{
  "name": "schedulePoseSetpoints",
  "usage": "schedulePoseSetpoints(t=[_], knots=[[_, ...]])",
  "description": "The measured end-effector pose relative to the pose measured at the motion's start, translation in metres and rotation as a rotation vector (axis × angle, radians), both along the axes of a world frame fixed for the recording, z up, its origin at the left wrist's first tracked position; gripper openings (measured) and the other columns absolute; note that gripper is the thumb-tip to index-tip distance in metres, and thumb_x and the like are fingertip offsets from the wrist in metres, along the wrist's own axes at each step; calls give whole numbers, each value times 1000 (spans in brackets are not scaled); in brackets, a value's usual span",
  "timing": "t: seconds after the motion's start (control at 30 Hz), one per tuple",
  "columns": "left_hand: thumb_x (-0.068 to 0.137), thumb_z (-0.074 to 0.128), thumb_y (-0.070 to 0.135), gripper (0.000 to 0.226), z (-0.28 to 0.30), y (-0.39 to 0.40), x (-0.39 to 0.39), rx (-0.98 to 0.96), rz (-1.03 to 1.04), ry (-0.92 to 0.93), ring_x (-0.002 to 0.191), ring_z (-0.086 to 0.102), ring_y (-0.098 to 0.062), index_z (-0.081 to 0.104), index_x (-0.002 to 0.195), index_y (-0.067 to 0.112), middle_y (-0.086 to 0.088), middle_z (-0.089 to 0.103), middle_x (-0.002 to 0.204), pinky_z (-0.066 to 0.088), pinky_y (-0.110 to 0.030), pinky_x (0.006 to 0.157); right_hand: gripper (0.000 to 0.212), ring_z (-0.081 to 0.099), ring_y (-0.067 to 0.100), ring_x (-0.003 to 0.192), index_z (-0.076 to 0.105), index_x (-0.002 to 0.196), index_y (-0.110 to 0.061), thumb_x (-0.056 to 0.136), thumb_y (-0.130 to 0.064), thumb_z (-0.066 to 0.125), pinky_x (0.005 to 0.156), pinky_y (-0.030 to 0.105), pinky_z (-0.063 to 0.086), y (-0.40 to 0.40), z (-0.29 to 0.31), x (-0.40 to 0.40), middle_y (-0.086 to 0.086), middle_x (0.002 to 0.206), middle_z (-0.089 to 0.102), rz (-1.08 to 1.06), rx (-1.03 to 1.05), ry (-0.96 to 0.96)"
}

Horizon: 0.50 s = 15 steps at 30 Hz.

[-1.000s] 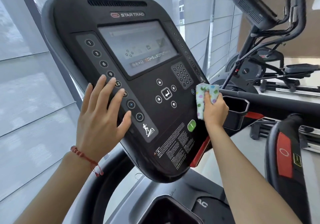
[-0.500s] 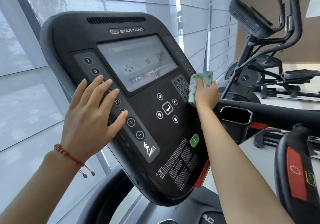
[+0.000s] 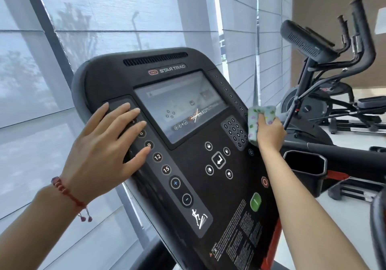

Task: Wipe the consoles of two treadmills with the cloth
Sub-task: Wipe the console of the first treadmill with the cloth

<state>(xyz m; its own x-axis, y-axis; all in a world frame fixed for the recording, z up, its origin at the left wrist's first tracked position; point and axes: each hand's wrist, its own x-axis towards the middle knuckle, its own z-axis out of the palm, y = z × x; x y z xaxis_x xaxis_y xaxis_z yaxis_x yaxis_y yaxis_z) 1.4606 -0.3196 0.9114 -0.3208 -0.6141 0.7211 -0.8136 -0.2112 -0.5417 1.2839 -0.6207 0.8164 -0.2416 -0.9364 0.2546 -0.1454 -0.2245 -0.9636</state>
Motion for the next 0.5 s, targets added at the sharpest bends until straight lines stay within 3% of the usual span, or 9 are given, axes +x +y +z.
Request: schedulePoseSetpoints(t=[0.23, 0.5], knots=[[91, 45, 37, 47, 2, -4, 3, 27, -21, -15, 117, 54, -32, 68, 107, 0, -17, 62, 119, 35, -51, 103, 40, 56, 34, 106, 58, 107, -4, 90, -40, 51, 82, 34, 42, -2, 28, 17, 17, 112, 62, -46, 24, -72], [88, 47, 32, 42, 1, -7, 6, -3, -70, -34, 114, 56, -33, 70, 103, 0, -17, 62, 118, 38, -52, 99, 38, 58, 30, 102, 58, 105, -3, 92, -37, 48, 73, 27, 35, -12, 95, 56, 15, 108, 63, 70, -162, -7]])
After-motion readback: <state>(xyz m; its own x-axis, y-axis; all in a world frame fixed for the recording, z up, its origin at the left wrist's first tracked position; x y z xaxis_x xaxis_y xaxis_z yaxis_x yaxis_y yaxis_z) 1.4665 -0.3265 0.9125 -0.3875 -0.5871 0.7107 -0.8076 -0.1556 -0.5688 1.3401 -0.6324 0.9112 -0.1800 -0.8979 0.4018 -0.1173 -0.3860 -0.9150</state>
